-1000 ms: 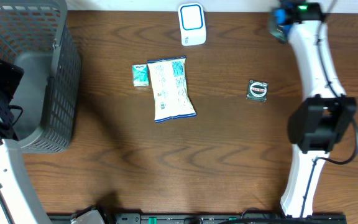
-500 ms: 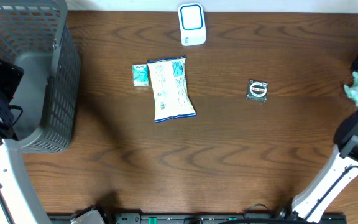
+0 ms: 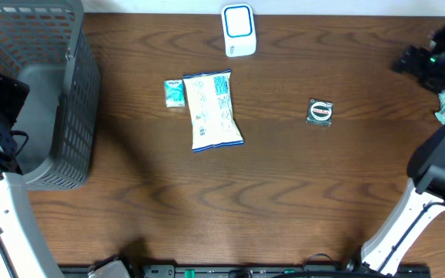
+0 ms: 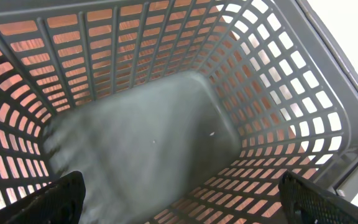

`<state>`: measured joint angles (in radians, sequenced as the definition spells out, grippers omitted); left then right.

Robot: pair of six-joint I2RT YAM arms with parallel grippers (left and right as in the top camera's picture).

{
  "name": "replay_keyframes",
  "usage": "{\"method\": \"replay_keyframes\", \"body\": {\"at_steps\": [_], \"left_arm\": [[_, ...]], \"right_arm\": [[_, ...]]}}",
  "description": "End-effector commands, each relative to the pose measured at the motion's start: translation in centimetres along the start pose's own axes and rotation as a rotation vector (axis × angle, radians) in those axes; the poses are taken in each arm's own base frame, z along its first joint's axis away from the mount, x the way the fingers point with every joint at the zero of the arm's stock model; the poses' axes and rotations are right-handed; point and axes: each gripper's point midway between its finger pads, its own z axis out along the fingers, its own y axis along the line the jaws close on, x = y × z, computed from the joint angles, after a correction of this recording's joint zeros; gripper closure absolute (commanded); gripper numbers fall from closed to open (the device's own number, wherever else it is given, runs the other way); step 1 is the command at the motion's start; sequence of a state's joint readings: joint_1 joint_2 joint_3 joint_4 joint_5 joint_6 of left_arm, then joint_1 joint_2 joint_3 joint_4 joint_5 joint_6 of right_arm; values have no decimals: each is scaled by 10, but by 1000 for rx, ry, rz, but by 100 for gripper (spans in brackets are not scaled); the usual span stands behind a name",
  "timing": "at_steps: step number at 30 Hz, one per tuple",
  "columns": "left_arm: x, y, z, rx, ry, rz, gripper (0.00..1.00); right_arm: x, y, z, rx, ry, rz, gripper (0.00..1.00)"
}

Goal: Scan the item barcode
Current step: 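Reach the right gripper to the white-and-blue snack bag and grasp it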

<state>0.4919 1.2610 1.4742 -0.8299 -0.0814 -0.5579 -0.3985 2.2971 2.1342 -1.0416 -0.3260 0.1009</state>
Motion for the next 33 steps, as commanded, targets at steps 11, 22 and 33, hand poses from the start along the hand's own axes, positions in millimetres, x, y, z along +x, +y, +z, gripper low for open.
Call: {"method": "replay_keyframes", "body": {"at_steps": [11, 22, 33], "left_arm": [[-2, 2, 1, -10, -5, -10, 2], [-2, 2, 1, -10, -5, -10, 2], [-2, 2, 1, -10, -5, -10, 2]], "right_arm": [[72, 215, 5, -535, 167, -292, 16], [191, 313, 64, -410, 272, -577, 11], [274, 357, 102, -459, 313, -573, 10]]}}
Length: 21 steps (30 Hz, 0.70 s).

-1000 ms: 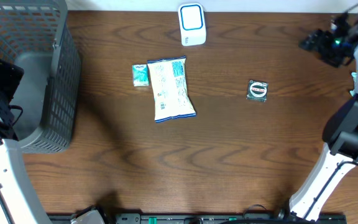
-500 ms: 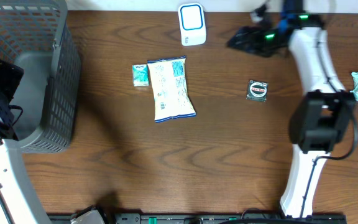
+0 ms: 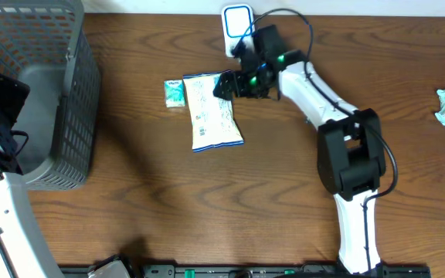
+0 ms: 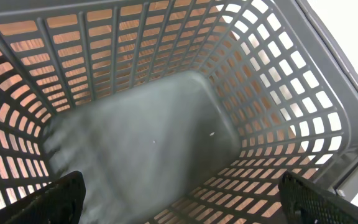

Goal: Scan the item barcode
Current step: 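Reach the right gripper to the white-and-blue snack bag and grasp it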

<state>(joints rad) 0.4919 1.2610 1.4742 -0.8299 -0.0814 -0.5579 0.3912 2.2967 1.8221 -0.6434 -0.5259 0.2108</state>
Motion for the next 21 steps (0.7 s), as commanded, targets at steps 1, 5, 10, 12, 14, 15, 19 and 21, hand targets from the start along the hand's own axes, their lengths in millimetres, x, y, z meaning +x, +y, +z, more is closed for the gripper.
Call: {"method": "replay_keyframes", "body": {"at_steps": [1, 5, 10, 12, 14, 15, 19, 21], "left_arm": [[-2, 2, 1, -10, -5, -10, 2], [-2, 2, 1, -10, -5, -10, 2], [-2, 2, 1, -10, -5, -10, 2], [-2, 2, 1, -10, -5, -10, 2], [-2, 2, 1, -10, -5, -10, 2], [-2, 2, 1, -10, -5, -10, 2], [-2, 2, 1, -10, -5, -10, 2], [-2, 2, 1, -10, -5, -10, 2]], "right_arm": [[11, 12, 12, 9, 6, 36, 10], [18, 18, 26, 16, -4, 62, 12], [27, 26, 38, 11, 10, 60, 14], [31, 26, 44, 18, 21, 58, 30], [35, 23, 50, 30, 29, 57, 42], [36, 23, 52, 31, 34, 57, 48], [47, 17, 61, 41, 71, 72, 85], [46, 18, 57, 24, 71, 78, 99]]}}
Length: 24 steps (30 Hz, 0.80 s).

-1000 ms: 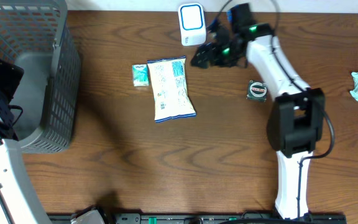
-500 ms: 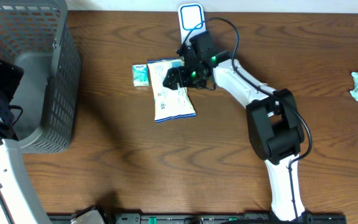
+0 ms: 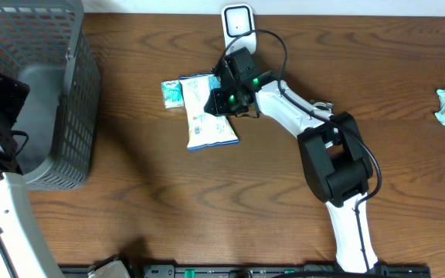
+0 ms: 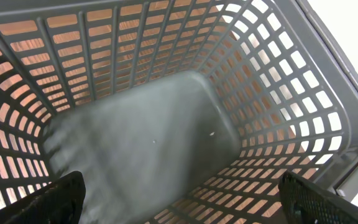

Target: Scan the item barcode

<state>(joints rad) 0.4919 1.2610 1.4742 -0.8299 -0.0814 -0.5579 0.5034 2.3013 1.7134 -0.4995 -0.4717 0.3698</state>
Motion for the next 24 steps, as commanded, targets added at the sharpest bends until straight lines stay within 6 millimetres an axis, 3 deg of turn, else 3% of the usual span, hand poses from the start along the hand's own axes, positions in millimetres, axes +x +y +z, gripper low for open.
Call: {"method": "replay_keyframes", "body": {"at_steps": [1, 5, 10, 14, 22, 24], "left_arm": [[-2, 2, 1, -10, -5, -10, 2], [-2, 2, 1, -10, -5, -10, 2], [-2, 2, 1, -10, -5, -10, 2], [-2, 2, 1, -10, -5, -10, 2], [-2, 2, 1, -10, -5, -10, 2], [-2, 2, 1, -10, -5, -10, 2]], "right_arm": [[14, -9, 10, -4, 51, 24, 99], [0, -3, -14, -91, 29, 44, 99], [-30, 14, -79, -263, -55, -22, 99], [-49, 32, -144, -403, -142, -86, 99], [-60, 51, -231, -715, -230, -210, 99], [-66, 43, -238, -710, -259, -218, 99]]}}
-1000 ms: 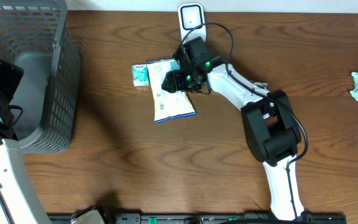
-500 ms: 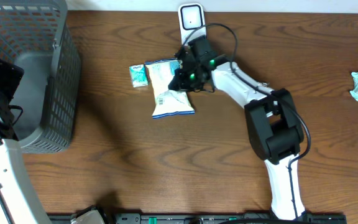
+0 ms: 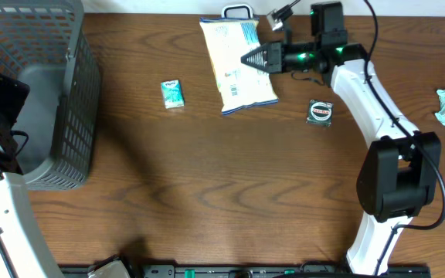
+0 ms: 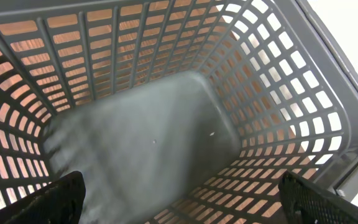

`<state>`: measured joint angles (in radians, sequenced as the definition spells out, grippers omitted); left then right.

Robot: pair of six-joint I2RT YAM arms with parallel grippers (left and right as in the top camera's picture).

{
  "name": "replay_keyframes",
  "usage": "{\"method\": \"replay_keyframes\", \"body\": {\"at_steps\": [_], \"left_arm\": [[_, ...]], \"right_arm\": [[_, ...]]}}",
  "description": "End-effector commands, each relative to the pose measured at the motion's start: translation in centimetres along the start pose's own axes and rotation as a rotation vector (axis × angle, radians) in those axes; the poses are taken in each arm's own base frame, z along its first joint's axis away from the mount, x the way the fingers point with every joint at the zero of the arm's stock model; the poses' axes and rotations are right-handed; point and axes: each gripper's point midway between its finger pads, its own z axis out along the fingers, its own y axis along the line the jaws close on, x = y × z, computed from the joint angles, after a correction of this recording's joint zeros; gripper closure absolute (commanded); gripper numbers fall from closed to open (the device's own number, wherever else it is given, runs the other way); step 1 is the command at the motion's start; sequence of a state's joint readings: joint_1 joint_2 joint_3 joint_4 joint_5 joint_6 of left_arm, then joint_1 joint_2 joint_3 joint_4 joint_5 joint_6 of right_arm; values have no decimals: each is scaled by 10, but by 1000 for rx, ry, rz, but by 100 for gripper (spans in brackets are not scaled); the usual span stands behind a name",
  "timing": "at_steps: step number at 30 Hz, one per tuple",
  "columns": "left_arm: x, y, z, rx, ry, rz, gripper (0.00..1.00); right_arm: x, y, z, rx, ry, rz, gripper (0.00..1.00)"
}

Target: Scan the item barcode

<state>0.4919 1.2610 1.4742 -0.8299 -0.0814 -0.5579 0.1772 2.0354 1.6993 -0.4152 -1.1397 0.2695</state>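
Observation:
The white snack bag with blue print (image 3: 236, 68) hangs tilted at the back of the table. My right gripper (image 3: 249, 59) is shut on its right edge. Its top edge covers most of the white scanner (image 3: 238, 11) at the back edge, so only the scanner's top shows. My left gripper (image 4: 179, 202) is open over the inside of the grey basket (image 4: 148, 137), its fingers (image 4: 51, 199) far apart with nothing between them.
A small teal packet (image 3: 173, 94) lies left of the bag. A round tin (image 3: 320, 111) sits under the right arm. The grey basket (image 3: 76, 93) fills the left end. A crumpled wrapper lies at the right edge.
The right gripper was on the bag where it lay beside the teal packet. Now it holds the bag farther right and back, in front of the scanner. The left arm has not moved.
The bag first lay flat next to the teal packet, with the right arm off at the right edge. Then the right gripper was at the bag's upper right corner, then over the bag, which had shifted left. Now the bag is held by the scanner.

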Motion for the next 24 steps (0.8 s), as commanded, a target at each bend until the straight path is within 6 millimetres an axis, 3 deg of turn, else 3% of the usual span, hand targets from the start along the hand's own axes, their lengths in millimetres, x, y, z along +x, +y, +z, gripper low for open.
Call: {"method": "replay_keyframes", "body": {"at_steps": [1, 5, 12, 18, 20, 24], "left_arm": [[-2, 2, 1, -10, -5, -10, 2], [-2, 2, 1, -10, -5, -10, 2], [-2, 2, 1, -10, -6, -10, 2], [-2, 2, 1, -10, -5, -10, 2], [-2, 2, 1, -10, -5, -10, 2], [-2, 2, 1, -10, -5, -10, 2]], "right_arm": [[-9, 19, -25, -128, -17, -48, 99], [-25, -22, -38, 82, -99, -39, 99], [-26, -26, -34, 115, -104, -51, 99], [22, -66, -24, 361, 41, 39, 99], [49, -79, -15, 451, 131, 81, 99], [72, -97, -15, 596, 213, 93, 96]]}}
